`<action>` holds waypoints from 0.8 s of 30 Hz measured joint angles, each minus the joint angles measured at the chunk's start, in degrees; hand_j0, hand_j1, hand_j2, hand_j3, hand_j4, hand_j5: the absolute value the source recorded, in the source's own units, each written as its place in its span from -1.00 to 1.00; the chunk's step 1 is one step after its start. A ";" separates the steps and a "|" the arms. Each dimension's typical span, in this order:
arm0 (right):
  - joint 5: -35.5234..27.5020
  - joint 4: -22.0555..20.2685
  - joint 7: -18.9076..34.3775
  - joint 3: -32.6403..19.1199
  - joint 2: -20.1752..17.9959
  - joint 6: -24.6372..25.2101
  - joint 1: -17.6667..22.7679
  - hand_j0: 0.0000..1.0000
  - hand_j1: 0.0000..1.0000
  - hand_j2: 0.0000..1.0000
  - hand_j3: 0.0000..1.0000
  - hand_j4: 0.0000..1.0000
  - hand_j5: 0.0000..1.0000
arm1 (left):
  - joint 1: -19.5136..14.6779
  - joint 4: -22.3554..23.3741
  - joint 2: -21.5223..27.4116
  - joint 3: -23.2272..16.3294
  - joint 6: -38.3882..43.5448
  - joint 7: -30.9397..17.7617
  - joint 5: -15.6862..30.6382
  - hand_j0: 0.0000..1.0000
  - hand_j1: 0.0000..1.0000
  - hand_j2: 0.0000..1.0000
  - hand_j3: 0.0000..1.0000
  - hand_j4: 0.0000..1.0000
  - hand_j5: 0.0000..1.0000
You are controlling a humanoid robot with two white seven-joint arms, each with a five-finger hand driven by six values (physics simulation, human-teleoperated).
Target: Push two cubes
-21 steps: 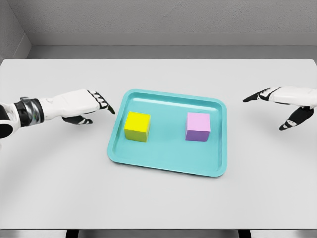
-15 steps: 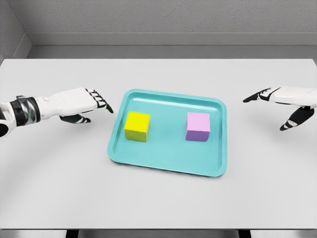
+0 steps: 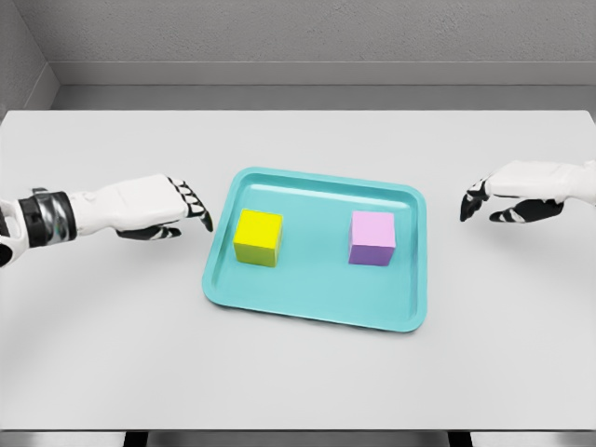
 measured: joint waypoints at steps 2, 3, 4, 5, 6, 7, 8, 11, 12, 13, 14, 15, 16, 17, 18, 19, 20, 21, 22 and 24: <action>0.85 -0.76 0.76 0.20 0.58 0.02 -0.35 -0.66 -0.66 -0.66 -0.66 -0.66 -0.66 | -0.09 -0.33 -0.24 -0.56 0.01 0.00 0.00 0.21 0.21 0.21 0.21 0.21 0.21; 1.71 -0.95 0.99 0.27 0.98 0.03 -0.35 -0.66 -0.66 -0.66 -0.66 -0.66 -0.66 | -0.09 -0.37 -0.40 -0.92 0.01 0.00 -0.03 0.21 0.21 0.21 0.21 0.21 0.21; 2.81 -1.08 1.16 0.31 1.63 0.04 -0.44 -0.66 -0.66 -0.66 -0.66 -0.66 -0.66 | -0.09 -0.40 -0.55 -1.20 0.01 0.00 -0.05 0.21 0.21 0.21 0.21 0.21 0.21; 3.91 -1.20 1.27 0.35 2.30 0.04 -0.44 -0.66 -0.66 -0.66 -0.66 -0.66 -0.66 | -0.09 -0.41 -0.68 -1.40 0.01 0.00 -0.06 0.21 0.21 0.21 0.21 0.21 0.21; 4.83 -1.37 1.35 0.58 2.79 0.04 -1.22 -0.66 -0.66 -0.66 -0.66 -0.66 -0.66 | -0.09 -0.37 -0.91 -1.56 0.01 0.00 -0.12 0.21 0.21 0.21 0.21 0.21 0.21; 5.48 -1.60 1.41 1.54 3.22 0.08 -3.41 -0.66 -0.66 -0.66 -0.66 -0.66 -0.66 | -0.09 -0.12 -1.35 -1.68 0.02 0.00 -0.15 0.21 0.21 0.21 0.21 0.21 0.21; 6.16 -1.73 1.45 3.08 3.96 0.08 -5.70 -0.66 -0.66 -0.66 -0.66 -0.66 -0.66 | -0.17 0.15 -1.58 -1.71 0.01 0.00 -0.17 0.21 0.21 0.21 0.21 0.21 0.21; 8.64 -1.95 1.52 7.27 6.13 0.05 -6.59 -0.69 -0.69 -0.69 -0.69 -0.69 -0.69 | -0.26 0.96 -1.86 -1.57 0.01 0.00 -0.16 0.21 0.21 0.21 0.21 0.21 0.21; 9.43 -2.00 1.54 8.12 6.53 0.03 -6.59 -0.70 -0.70 -0.70 -0.70 -0.70 -0.70 | -0.35 1.16 -1.95 -1.54 0.01 0.00 -0.15 0.21 0.21 0.21 0.21 0.21 0.21; 10.00 -2.03 1.55 8.86 6.87 0.02 -6.59 -0.70 -0.70 -0.70 -0.70 -0.70 -0.70 | -0.44 1.29 -1.98 -1.52 0.01 0.00 -0.12 0.21 0.21 0.21 0.21 0.21 0.21; 10.43 -2.05 1.55 9.58 7.11 0.00 -6.59 -0.70 -0.70 -0.70 -0.70 -0.70 -0.70 | -0.44 1.39 -1.98 -1.48 0.01 0.00 -0.10 0.21 0.21 0.21 0.21 0.21 0.21; 10.75 -2.07 1.56 10.18 7.28 0.00 -6.77 -0.70 -0.70 -0.70 -0.70 -0.70 -0.70 | -0.44 1.48 -2.01 -1.46 0.01 0.00 -0.09 0.21 0.21 0.21 0.21 0.21 0.21; 11.00 -2.08 1.56 10.65 7.42 -0.01 -6.94 -0.70 -0.70 -0.70 -0.70 -0.70 -0.70 | -0.44 1.62 -2.10 -1.45 0.01 0.00 -0.10 0.21 0.21 0.21 0.21 0.21 0.21; 11.22 -2.09 1.56 11.12 7.56 -0.01 -7.03 -0.70 -0.70 -0.70 -0.70 -0.70 -0.70 | -0.61 1.94 -2.27 -1.46 0.01 0.00 -0.09 0.21 0.21 0.21 0.21 0.21 0.21; 11.48 -2.10 1.56 11.53 7.82 -0.01 -7.47 -0.70 -0.70 -0.70 -0.70 -0.70 -0.70 | -0.61 2.24 -2.42 -1.49 0.01 0.00 -0.11 0.21 0.21 0.21 0.21 0.21 0.21; 11.66 -2.12 1.56 11.84 8.07 -0.02 -7.47 -0.70 -0.70 -0.70 -0.70 -0.70 -0.70 | -0.61 2.52 -2.57 -1.51 0.01 0.00 -0.12 0.21 0.21 0.21 0.21 0.21 0.21; 11.80 -2.14 1.56 12.08 8.31 -0.02 -7.74 -0.70 -0.70 -0.70 -0.70 -0.70 -0.70 | -0.70 2.89 -2.72 -1.52 0.01 0.00 -0.13 0.21 0.21 0.21 0.21 0.21 0.21; 11.90 -2.15 1.56 12.43 8.58 -0.02 -8.26 -0.70 -0.70 -0.70 -0.70 -0.70 -0.70 | -0.70 3.18 -2.92 -1.54 0.01 0.00 -0.14 0.21 0.21 0.21 0.21 0.21 0.21; 11.96 -2.14 1.56 12.77 8.96 -0.01 -8.35 -0.70 -0.70 -0.70 -0.70 -0.70 -0.70 | -0.70 3.39 -3.12 -1.57 0.01 0.00 -0.14 0.21 0.21 0.21 0.21 0.21 0.21; 12.04 -2.12 1.57 13.18 9.56 -0.02 -8.44 -0.70 -0.70 -0.70 -0.70 -0.70 -0.70 | -0.70 3.65 -3.37 -1.62 0.01 0.00 -0.14 0.21 0.21 0.21 0.21 0.21 0.21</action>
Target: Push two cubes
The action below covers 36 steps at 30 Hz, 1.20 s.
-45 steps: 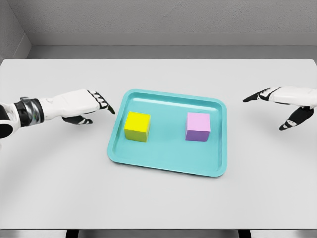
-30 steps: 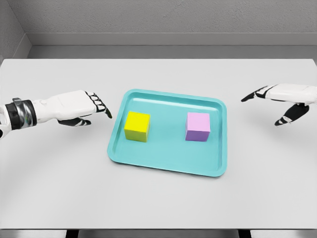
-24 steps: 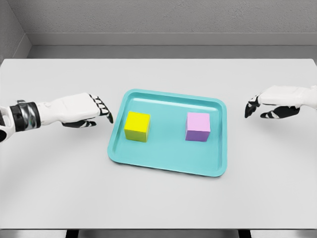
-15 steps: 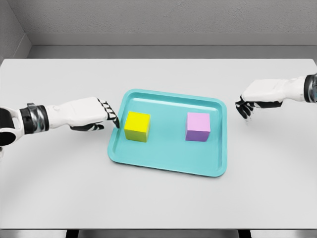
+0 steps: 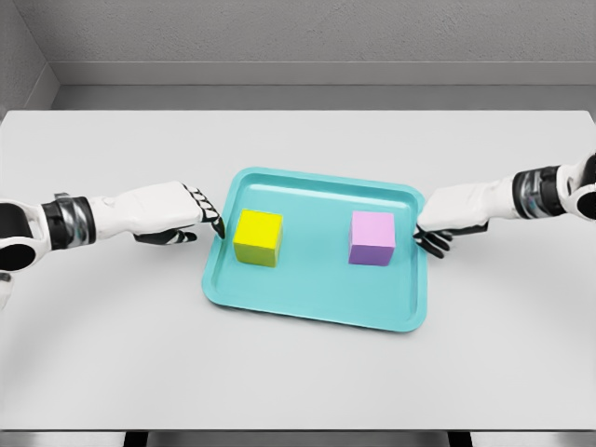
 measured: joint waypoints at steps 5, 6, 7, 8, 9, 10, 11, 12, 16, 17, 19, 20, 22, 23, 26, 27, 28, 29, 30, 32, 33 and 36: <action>0.14 0.14 0.00 0.99 1.35 0.10 -0.70 -0.70 -0.70 -0.70 -0.70 -0.70 -0.70 | 0.00 0.22 -0.21 -0.09 0.00 0.00 0.01 0.21 0.21 0.21 0.21 0.21 0.21; 0.17 0.18 0.00 1.18 1.58 0.15 -0.79 -0.70 -0.70 -0.70 -0.70 -0.70 -0.70 | 0.00 0.21 -0.23 -0.10 0.00 0.00 0.03 0.21 0.21 0.21 0.21 0.21 0.21; 0.21 0.25 0.00 1.34 1.80 0.19 -0.79 -0.70 -0.70 -0.70 -0.70 -0.70 -0.70 | 0.00 0.20 -0.24 -0.10 0.00 0.00 0.05 0.21 0.21 0.21 0.21 0.21 0.21; 0.25 0.31 0.00 1.51 1.98 0.24 -0.79 -0.70 -0.70 -0.70 -0.70 -0.70 -0.70 | 0.00 0.18 -0.24 -0.10 0.00 0.00 0.06 0.21 0.21 0.21 0.21 0.21 0.21; 0.28 0.36 0.00 1.68 2.13 0.28 -0.79 -0.70 -0.70 -0.70 -0.70 -0.70 -0.70 | 0.00 0.16 -0.25 -0.11 0.00 0.00 0.07 0.21 0.21 0.21 0.21 0.21 0.21; 0.31 0.41 0.00 1.83 2.25 0.33 -0.79 -0.70 -0.70 -0.70 -0.70 -0.70 -0.70 | 0.00 0.12 -0.25 -0.11 0.00 0.00 0.08 0.21 0.21 0.21 0.21 0.21 0.21; 0.34 0.50 0.00 1.93 2.41 0.36 -0.79 -0.70 -0.70 -0.70 -0.70 -0.70 -0.70 | 0.00 0.09 -0.28 -0.11 0.00 0.00 0.08 0.21 0.21 0.21 0.21 0.21 0.21; 0.41 0.68 0.00 2.02 2.56 0.38 -0.79 -0.70 -0.70 -0.70 -0.70 -0.70 -0.70 | 0.00 0.05 -0.39 -0.13 0.00 0.00 0.08 0.21 0.21 0.21 0.21 0.21 0.21; 0.93 1.56 0.00 2.42 3.20 0.43 -0.79 -0.70 -0.70 -0.70 -0.70 -0.70 -0.70 | 0.00 -0.26 -0.78 -0.22 0.00 0.00 0.16 0.21 0.21 0.21 0.21 0.21 0.21; 1.00 1.77 -0.04 2.46 3.36 0.47 -0.88 -0.70 -0.70 -0.70 -0.70 -0.70 -0.70 | 0.00 -0.31 -0.86 -0.24 0.00 0.00 0.16 0.21 0.21 0.21 0.21 0.21 0.21; 1.28 2.05 -0.10 2.51 3.71 0.51 -0.79 -0.70 -0.70 -0.70 -0.70 -0.70 -0.70 | 0.00 -0.37 -1.10 -0.30 0.00 0.00 0.17 0.21 0.21 0.21 0.21 0.21 0.21; 1.50 2.17 -0.14 2.59 3.93 0.53 -0.79 -0.70 -0.70 -0.70 -0.70 -0.70 -0.70 | 0.00 -0.39 -1.28 -0.32 0.00 0.00 0.17 0.21 0.21 0.21 0.21 0.21 0.21; 1.79 2.41 -0.29 2.70 4.27 0.64 -0.79 -0.70 -0.70 -0.70 -0.70 -0.70 -0.70 | 0.00 -0.41 -1.55 -0.34 0.02 0.00 0.19 0.21 0.21 0.21 0.21 0.21 0.21; 2.00 2.52 -0.43 2.71 4.44 0.68 -0.79 -0.70 -0.70 -0.70 -0.70 -0.70 -0.70 | 0.00 -0.42 -1.69 -0.37 0.02 0.00 0.21 0.21 0.21 0.21 0.21 0.21 0.21; 1.50 2.66 -0.51 2.65 4.78 0.83 -0.79 -0.70 -0.70 -0.70 -0.70 -0.70 -0.70 | -0.35 -0.42 -2.24 -0.86 0.01 0.00 0.21 0.21 0.21 0.21 0.21 0.21 0.21; 1.32 2.70 -0.35 2.63 4.85 0.91 -0.79 -0.70 -0.70 -0.70 -0.70 -0.70 -0.70 | -0.44 -0.43 -2.45 -1.11 0.03 0.00 0.22 0.21 0.21 0.21 0.21 0.21 0.21; 1.21 2.72 -0.24 2.62 4.89 0.95 -0.79 -0.70 -0.70 -0.70 -0.70 -0.70 -0.70 | -0.44 -0.44 -2.65 -1.27 0.15 0.03 0.41 0.21 0.21 0.21 0.21 0.21 0.21; 1.12 2.73 -0.16 2.61 4.92 0.97 -0.79 -0.70 -0.70 -0.70 -0.70 -0.70 -0.70 | -0.44 -0.45 -2.79 -1.40 0.25 0.05 0.57 0.21 0.21 0.21 0.21 0.21 0.21; 1.12 2.75 -0.13 2.63 4.97 0.96 -0.88 -0.70 -0.70 -0.70 -0.70 -0.70 -0.70 | -0.53 -0.45 -2.91 -1.50 0.29 0.06 0.62 0.21 0.21 0.21 0.21 0.21 0.21; 1.16 2.76 -0.13 2.66 5.07 0.94 -0.88 -0.70 -0.70 -0.70 -0.70 -0.70 -0.70 | -0.53 -0.45 -3.11 -1.66 0.23 0.05 0.52 0.21 0.21 0.21 0.21 0.21 0.21; 1.19 2.77 -0.10 2.68 5.17 0.92 -0.88 -0.70 -0.70 -0.70 -0.70 -0.70 -0.70 | -0.53 -0.43 -3.14 -1.71 0.17 0.03 0.40 0.21 0.21 0.21 0.21 0.21 0.21; 1.10 2.72 0.00 2.71 5.40 0.90 -0.88 -0.70 -0.70 -0.70 -0.70 -0.70 -0.70 | -0.97 -0.10 -3.07 -1.74 0.07 0.01 0.16 0.21 0.21 0.21 0.21 0.21 0.21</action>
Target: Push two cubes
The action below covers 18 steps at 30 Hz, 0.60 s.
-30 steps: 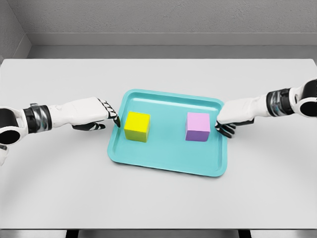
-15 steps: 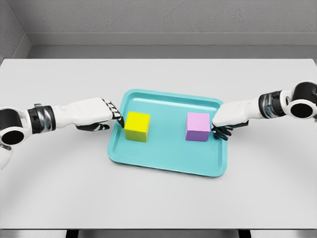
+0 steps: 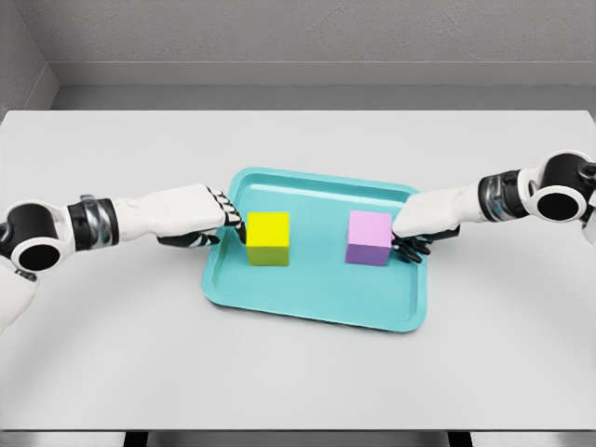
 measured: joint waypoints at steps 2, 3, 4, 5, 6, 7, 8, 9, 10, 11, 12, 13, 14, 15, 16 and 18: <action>0.14 -0.02 -0.01 0.15 0.13 -0.16 -0.17 -0.70 -0.70 -0.70 -0.70 -0.70 -0.70 | -0.79 0.44 0.00 -0.02 -0.02 0.00 -0.10 0.21 0.21 0.21 0.21 0.21 0.21; 0.33 -0.05 -0.06 0.19 0.17 -0.20 -0.17 -0.70 -0.70 -0.70 -0.70 -0.70 -0.70 | -0.88 0.72 -0.03 -0.02 -0.04 -0.01 -0.15 0.21 0.21 0.21 0.21 0.21 0.21; 0.32 -0.10 -0.05 0.22 0.20 -0.24 -0.26 -0.70 -0.70 -0.70 -0.70 -0.70 -0.70 | -0.88 0.94 -0.04 -0.03 -0.05 -0.01 -0.18 0.21 0.21 0.21 0.21 0.21 0.21; 0.20 -0.14 -0.10 0.23 0.24 -0.25 -0.26 -0.70 -0.70 -0.70 -0.70 -0.70 -0.70 | -0.97 1.10 -0.10 -0.03 -0.05 -0.01 -0.21 0.21 0.21 0.21 0.21 0.21 0.21; 0.28 -0.19 -0.10 0.26 0.26 -0.31 -0.26 -0.70 -0.70 -0.70 -0.70 -0.70 -0.70 | -1.32 1.24 -0.25 -0.03 -0.05 -0.01 -0.25 0.21 0.21 0.21 0.21 0.21 0.21; 0.40 -0.23 -0.10 0.29 0.29 -0.35 -0.26 -0.71 -0.71 -0.71 -0.71 -0.71 -0.71 | -1.32 1.37 -0.49 -0.05 -0.06 -0.01 -0.32 0.21 0.21 0.21 0.21 0.21 0.21; 0.45 -0.27 -0.08 0.31 0.31 -0.38 -0.26 -0.71 -0.71 -0.71 -0.71 -0.71 -0.71 | -1.32 1.53 -0.74 -0.07 -0.06 -0.01 -0.38 0.21 0.21 0.21 0.21 0.21 0.21; 0.49 -0.30 -0.08 0.32 0.35 -0.41 -0.26 -0.71 -0.71 -0.71 -0.71 -0.71 -0.71 | -1.32 1.69 -0.98 -0.04 0.11 0.03 -0.23 0.21 0.21 0.21 0.21 0.21 0.21; 0.45 -0.33 -0.06 0.33 0.48 -0.42 -0.53 -0.71 -0.71 -0.71 -0.71 -0.71 -0.71 | -1.41 1.81 -1.15 -0.12 0.28 0.07 -0.08 0.21 0.21 0.21 0.21 0.21 0.21; 0.36 -0.35 -0.04 0.47 0.68 -0.40 -0.79 -0.71 -0.71 -0.71 -0.71 -0.71 -0.71 | -1.41 1.89 -1.32 -0.21 0.48 0.11 0.13 0.21 0.21 0.21 0.21 0.21 0.21; 0.30 -0.36 -0.03 0.69 0.93 -0.36 -1.14 -0.71 -0.71 -0.71 -0.71 -0.71 -0.71 | -1.32 1.94 -1.57 -0.27 0.69 0.17 0.35 0.21 0.21 0.21 0.21 0.21 0.21; 0.25 -0.35 -0.02 0.92 1.20 -0.30 -1.14 -0.71 -0.71 -0.71 -0.71 -0.71 -0.71 | -1.32 1.98 -1.82 -0.32 0.86 0.21 0.52 0.21 0.21 0.21 0.21 0.21 0.21; 0.24 -0.34 -0.01 1.09 1.41 -0.25 -1.14 -0.71 -0.71 -0.71 -0.71 -0.71 -0.71 | -1.41 2.05 -2.08 -0.39 0.90 0.22 0.50 0.21 0.21 0.21 0.21 0.21 0.21; 0.24 -0.34 -0.01 1.21 1.58 -0.21 -1.14 -0.71 -0.71 -0.71 -0.71 -0.71 -0.71 | -1.49 2.20 -2.30 -0.42 0.97 0.23 0.56 0.21 0.21 0.21 0.21 0.21 0.21; 0.24 -0.33 -0.01 1.29 1.71 -0.17 -1.14 -0.71 -0.71 -0.71 -0.71 -0.71 -0.71 | -1.49 2.31 -2.48 -0.42 1.10 0.26 0.69 0.21 0.21 0.21 0.21 0.21 0.21; 0.22 -0.31 -0.01 1.42 2.01 -0.10 -1.14 -0.71 -0.71 -0.71 -0.71 -0.71 -0.71 | -1.49 2.45 -2.74 -0.43 1.22 0.32 0.84 0.21 0.21 0.21 0.21 0.21 0.21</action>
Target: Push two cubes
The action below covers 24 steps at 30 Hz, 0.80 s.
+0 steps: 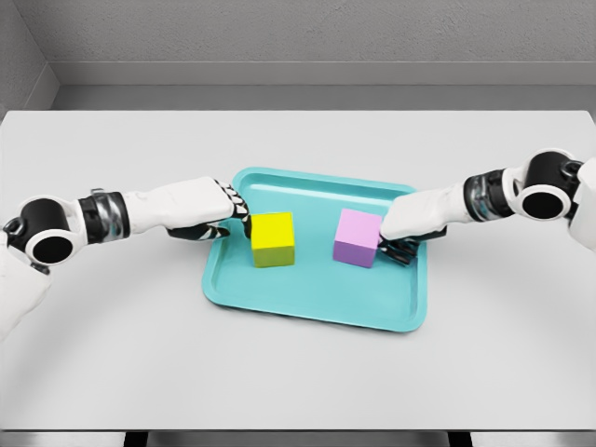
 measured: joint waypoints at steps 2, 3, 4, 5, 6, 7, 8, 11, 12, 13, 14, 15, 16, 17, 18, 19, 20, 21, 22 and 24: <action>-0.12 0.03 0.01 0.06 0.24 0.11 0.00 -0.71 -0.71 -0.71 -0.71 -0.71 -0.71 | 0.00 0.08 0.08 -0.01 -0.09 -0.03 0.15 0.21 0.21 0.21 0.21 0.21 0.21; -0.11 0.07 0.01 0.07 0.41 0.13 -0.18 -0.71 -0.71 -0.71 -0.71 -0.71 -0.71 | 0.00 0.10 0.17 -0.04 -0.18 -0.05 0.20 0.21 0.21 0.21 0.21 0.21 0.21; -0.10 0.13 0.01 0.10 0.63 0.17 -0.35 -0.71 -0.71 -0.71 -0.71 -0.71 -0.71 | 0.09 0.11 0.24 -0.03 -0.16 -0.06 0.38 0.21 0.21 0.21 0.21 0.21 0.21; -0.10 0.18 0.01 0.12 0.83 0.21 -0.44 -0.71 -0.71 -0.71 -0.71 -0.71 -0.71 | 0.09 0.13 0.32 -0.02 -0.20 -0.07 0.38 0.21 0.21 0.21 0.21 0.21 0.21; -0.10 0.23 0.01 0.15 0.98 0.34 -0.44 -0.71 -0.71 -0.71 -0.71 -0.71 -0.71 | 0.09 0.12 0.40 -0.04 -0.29 -0.10 0.35 0.21 0.21 0.21 0.21 0.21 0.21; -0.10 0.26 0.01 0.22 1.11 0.44 -0.44 -0.71 -0.71 -0.71 -0.71 -0.71 -0.71 | 0.18 0.10 0.46 -0.03 -0.30 -0.10 0.44 0.21 0.21 0.21 0.21 0.21 0.21; -0.09 0.32 0.01 0.30 1.23 0.51 -0.53 -0.71 -0.71 -0.71 -0.71 -0.71 -0.71 | 0.26 0.11 0.53 -0.03 -0.33 -0.11 0.39 0.21 0.21 0.21 0.21 0.21 0.21; -0.06 0.44 0.01 0.48 1.52 0.63 -0.79 -0.71 -0.71 -0.71 -0.71 -0.71 -0.71 | 0.26 0.16 0.95 -0.10 -0.84 -0.22 -0.58 0.21 0.21 0.21 0.21 0.21 0.21; -0.04 0.46 0.02 0.49 1.59 0.66 -0.79 -0.71 -0.71 -0.71 -0.71 -0.71 -0.71 | 0.35 0.17 1.08 -0.11 -0.97 -0.25 -0.85 0.21 0.21 0.21 0.21 0.21 0.21; 0.02 0.49 0.02 0.51 1.71 0.68 -0.88 -0.71 -0.71 -0.71 -0.71 -0.71 -0.71 | 0.35 0.20 1.15 -0.12 -1.06 -0.28 -1.06 0.21 0.21 0.21 0.21 0.21 0.21; 0.06 0.53 0.02 0.54 1.81 0.70 -0.97 -0.71 -0.71 -0.71 -0.71 -0.71 -0.71 | 0.35 0.25 1.18 -0.15 -1.12 -0.29 -1.24 0.21 0.21 0.21 0.21 0.21 0.21; 0.02 0.61 0.03 0.54 1.87 0.72 -0.97 -0.71 -0.71 -0.71 -0.71 -0.71 -0.71 | 0.27 0.40 1.16 -0.17 -1.17 -0.30 -1.36 0.21 0.21 0.21 0.21 0.21 0.21; 0.05 0.88 0.03 0.56 1.93 0.69 -0.97 -0.71 -0.71 -0.71 -0.71 -0.71 -0.71 | 0.26 0.62 1.09 -0.19 -1.20 -0.31 -1.47 0.21 0.21 0.21 0.21 0.21 0.21; 0.14 1.12 0.02 0.57 1.95 0.64 -0.97 -0.71 -0.71 -0.71 -0.71 -0.71 -0.71 | 0.35 0.78 0.99 -0.22 -1.23 -0.32 -1.55 0.21 0.21 0.21 0.21 0.21 0.21; 0.20 1.32 0.02 0.63 1.95 0.61 -1.05 -0.71 -0.71 -0.71 -0.71 -0.71 -0.71 | 0.35 0.92 0.87 -0.25 -1.25 -0.32 -1.60 0.21 0.21 0.21 0.21 0.21 0.21; 0.23 1.54 0.02 0.70 1.96 0.58 -1.14 -0.71 -0.71 -0.71 -0.71 -0.71 -0.71 | 0.35 1.01 0.76 -0.27 -1.26 -0.32 -1.63 0.21 0.21 0.21 0.21 0.21 0.21; 0.26 1.82 0.02 0.77 1.96 0.57 -1.14 -0.71 -0.71 -0.71 -0.71 -0.71 -0.71 | 0.35 1.08 0.65 -0.29 -1.27 -0.32 -1.63 0.21 0.21 0.21 0.21 0.21 0.21; 0.28 2.20 0.01 0.83 1.98 0.55 -1.14 -0.71 -0.71 -0.71 -0.71 -0.71 -0.71 | 0.26 1.12 0.53 -0.31 -1.27 -0.33 -1.63 0.21 0.21 0.21 0.21 0.21 0.21; 0.30 2.58 0.01 0.87 2.00 0.54 -1.14 -0.71 -0.71 -0.71 -0.71 -0.71 -0.71 | 0.18 1.16 0.34 -0.34 -1.27 -0.33 -1.64 0.21 0.21 0.21 0.21 0.21 0.21; 0.32 3.41 0.01 0.92 2.08 0.53 -1.14 -0.71 -0.71 -0.71 -0.71 -0.71 -0.71 | 0.18 1.36 0.09 -0.37 -1.28 -0.33 -1.66 0.21 0.21 0.21 0.21 0.21 0.21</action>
